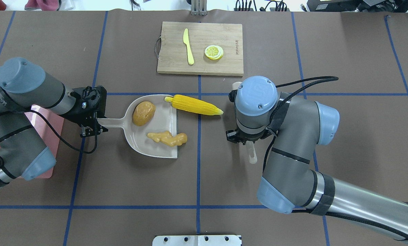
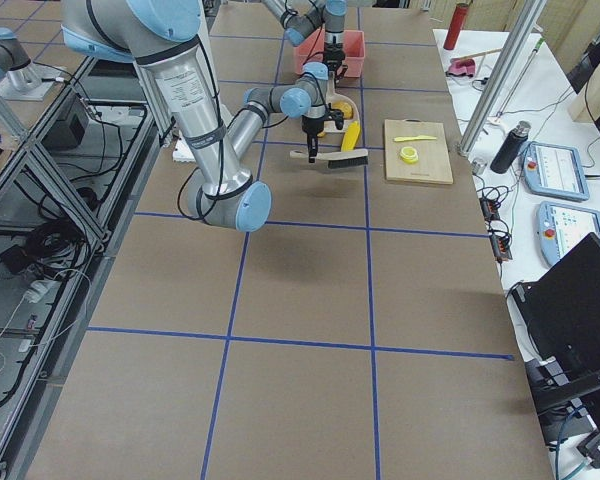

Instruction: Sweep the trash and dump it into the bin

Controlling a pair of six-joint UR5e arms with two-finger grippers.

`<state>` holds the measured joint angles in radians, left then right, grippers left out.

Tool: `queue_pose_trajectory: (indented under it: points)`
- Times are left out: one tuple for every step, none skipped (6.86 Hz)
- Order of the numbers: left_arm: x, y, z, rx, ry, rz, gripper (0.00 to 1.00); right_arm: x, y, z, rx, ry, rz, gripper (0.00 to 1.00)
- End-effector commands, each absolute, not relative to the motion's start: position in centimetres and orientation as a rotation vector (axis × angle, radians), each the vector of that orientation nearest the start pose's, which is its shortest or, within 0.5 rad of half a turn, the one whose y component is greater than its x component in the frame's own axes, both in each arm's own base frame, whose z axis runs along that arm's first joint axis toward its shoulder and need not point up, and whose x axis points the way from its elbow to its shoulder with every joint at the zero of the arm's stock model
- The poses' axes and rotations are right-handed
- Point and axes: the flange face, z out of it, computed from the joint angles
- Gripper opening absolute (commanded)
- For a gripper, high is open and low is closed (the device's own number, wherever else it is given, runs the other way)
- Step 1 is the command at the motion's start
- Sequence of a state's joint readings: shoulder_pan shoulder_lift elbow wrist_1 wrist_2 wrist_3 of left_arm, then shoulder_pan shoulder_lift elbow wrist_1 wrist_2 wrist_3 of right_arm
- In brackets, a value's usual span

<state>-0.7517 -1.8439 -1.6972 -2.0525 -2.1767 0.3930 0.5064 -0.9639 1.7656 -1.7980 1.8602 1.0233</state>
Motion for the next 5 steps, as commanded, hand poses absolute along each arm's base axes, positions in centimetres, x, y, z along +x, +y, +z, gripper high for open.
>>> queue_pose_trajectory:
  points:
    - [38.7,-46.8,39.6,0.777,0.797,1.361,0.34,-54.7,-41.5,26.3,0.059,-0.648,-0.156,0.00]
    - [38.7,-46.8,39.6,0.776,0.798,1.360,0.34,-56.4,-41.7,25.5,0.052,-0.666,-0.167,0.00]
    - [38.7,-46.8,39.6,0.775,0.798,1.360,0.34,-57.9,-41.0,25.4,0.035,-0.708,-0.192,0.00]
    - [38.7,-46.8,39.7,0.773,0.797,1.360,0.34,-59.7,-40.1,24.9,0.017,-0.762,-0.225,0.00]
    - [38.7,-46.8,39.7,0.775,0.797,1.361,0.34,-60.6,-39.1,22.7,0.001,-0.800,-0.244,0.00]
